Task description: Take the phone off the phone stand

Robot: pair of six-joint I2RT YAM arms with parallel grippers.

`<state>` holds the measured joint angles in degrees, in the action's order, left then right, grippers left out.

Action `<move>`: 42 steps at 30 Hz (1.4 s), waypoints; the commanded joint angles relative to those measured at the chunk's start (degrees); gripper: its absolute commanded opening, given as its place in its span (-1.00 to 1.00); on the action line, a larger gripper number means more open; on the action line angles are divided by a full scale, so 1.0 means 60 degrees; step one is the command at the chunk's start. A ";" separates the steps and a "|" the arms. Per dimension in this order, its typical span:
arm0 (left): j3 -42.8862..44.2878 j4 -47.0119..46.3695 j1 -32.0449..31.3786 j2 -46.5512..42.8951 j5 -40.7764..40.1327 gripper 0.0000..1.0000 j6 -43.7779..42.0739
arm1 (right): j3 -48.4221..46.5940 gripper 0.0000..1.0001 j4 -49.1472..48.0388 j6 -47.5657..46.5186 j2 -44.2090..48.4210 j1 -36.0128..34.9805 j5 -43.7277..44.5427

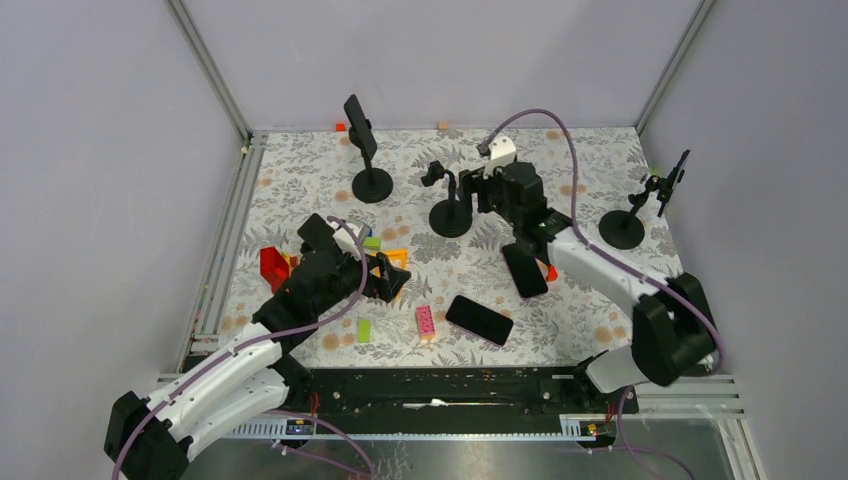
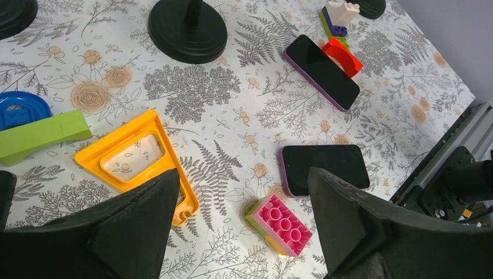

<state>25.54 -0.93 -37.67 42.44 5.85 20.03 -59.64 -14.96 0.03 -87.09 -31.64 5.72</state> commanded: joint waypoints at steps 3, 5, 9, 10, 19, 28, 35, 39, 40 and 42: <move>0.0944 0.0246 0.0056 0.0154 -0.1223 0.81 0.0311 | 0.1119 0.65 0.2047 0.0912 0.2269 0.0043 -0.1382; 0.1162 0.0629 0.0067 0.0194 -0.1473 0.84 0.0284 | 0.0943 0.66 0.4059 0.0957 0.2724 0.0043 -0.1981; 0.2012 0.1627 0.0095 0.0514 -0.1465 0.92 0.0050 | 0.0759 0.78 0.7020 0.0642 0.3084 0.0043 -0.3626; 0.2223 0.1844 0.0109 0.0610 -0.1428 0.93 -0.0051 | 0.0891 0.84 0.7397 0.0791 0.3191 0.0042 -0.3933; 0.2531 0.2333 0.0286 0.0589 -0.1625 0.97 -0.0355 | 0.3409 0.99 0.5764 0.2069 0.4137 -0.0264 -0.3780; 0.2503 0.2459 0.0317 0.0428 -0.1648 0.98 -0.0465 | 0.3095 0.99 0.5214 0.1821 0.2177 -0.1048 -0.3732; 0.2518 0.2589 0.0331 0.0396 -0.1663 0.98 -0.0596 | 0.2480 0.99 0.5869 0.2097 0.0931 -0.1412 -0.3034; 0.2540 0.2579 0.0331 0.0438 -0.1642 0.98 -0.0614 | 0.2552 0.99 0.5857 0.2410 0.0726 -0.1890 -0.2704; 0.2544 0.2582 0.0331 0.0443 -0.1635 0.98 -0.0614 | 0.2580 0.99 0.5851 0.2519 0.0677 -0.1998 -0.2596; 0.2544 0.2586 0.0331 0.0473 -0.1623 0.98 -0.0624 | 0.2634 0.99 0.5857 0.2821 0.0605 -0.2148 -0.2415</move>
<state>39.64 16.29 -36.01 45.74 -3.14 17.12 -42.59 18.98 13.30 -82.46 -42.30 -11.79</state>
